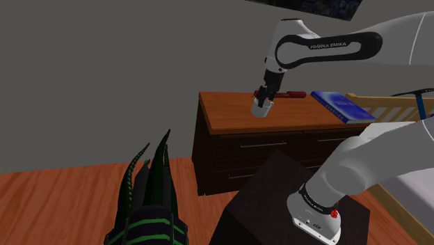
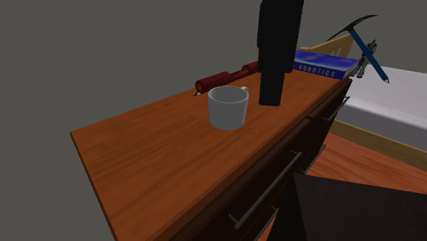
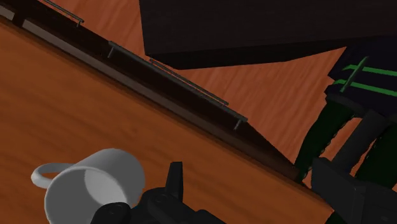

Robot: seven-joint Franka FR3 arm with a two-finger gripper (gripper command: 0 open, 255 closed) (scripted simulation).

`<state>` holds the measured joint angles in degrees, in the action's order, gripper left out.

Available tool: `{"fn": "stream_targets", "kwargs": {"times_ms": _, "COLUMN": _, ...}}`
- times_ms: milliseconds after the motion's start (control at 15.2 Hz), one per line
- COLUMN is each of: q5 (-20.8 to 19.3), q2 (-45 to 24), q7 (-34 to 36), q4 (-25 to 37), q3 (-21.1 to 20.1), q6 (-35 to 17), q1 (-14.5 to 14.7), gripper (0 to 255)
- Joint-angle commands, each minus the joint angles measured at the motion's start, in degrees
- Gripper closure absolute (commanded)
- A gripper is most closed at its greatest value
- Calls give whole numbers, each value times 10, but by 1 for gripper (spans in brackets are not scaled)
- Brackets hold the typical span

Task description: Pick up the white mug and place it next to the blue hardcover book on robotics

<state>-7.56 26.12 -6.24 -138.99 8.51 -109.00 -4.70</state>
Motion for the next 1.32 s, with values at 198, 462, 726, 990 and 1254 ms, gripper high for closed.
{"fn": "stream_targets", "kwargs": {"times_ms": 198, "q5": -13, "q2": -92, "q7": -45, "q4": 29, "q3": 37, "q6": -64, "q1": -15, "gripper": 0}}
{"fn": "stream_targets", "kwargs": {"times_ms": 462, "q5": -11, "q2": -174, "q7": -81, "q4": 71, "q3": 62, "q6": -106, "q1": -25, "gripper": 0}}
{"fn": "stream_targets", "kwargs": {"times_ms": 726, "q5": 3, "q2": -260, "q7": -120, "q4": 124, "q3": 81, "q6": -138, "q1": -36, "gripper": 0}}
{"fn": "stream_targets", "kwargs": {"times_ms": 990, "q5": 5, "q2": -272, "q7": -122, "q4": 112, "q3": 82, "q6": -162, "q1": -38, "gripper": 0}}
{"fn": "stream_targets", "kwargs": {"times_ms": 1254, "q5": 8, "q2": -291, "q7": -125, "q4": 95, "q3": 84, "q6": -198, "q1": -41, "gripper": 0}}
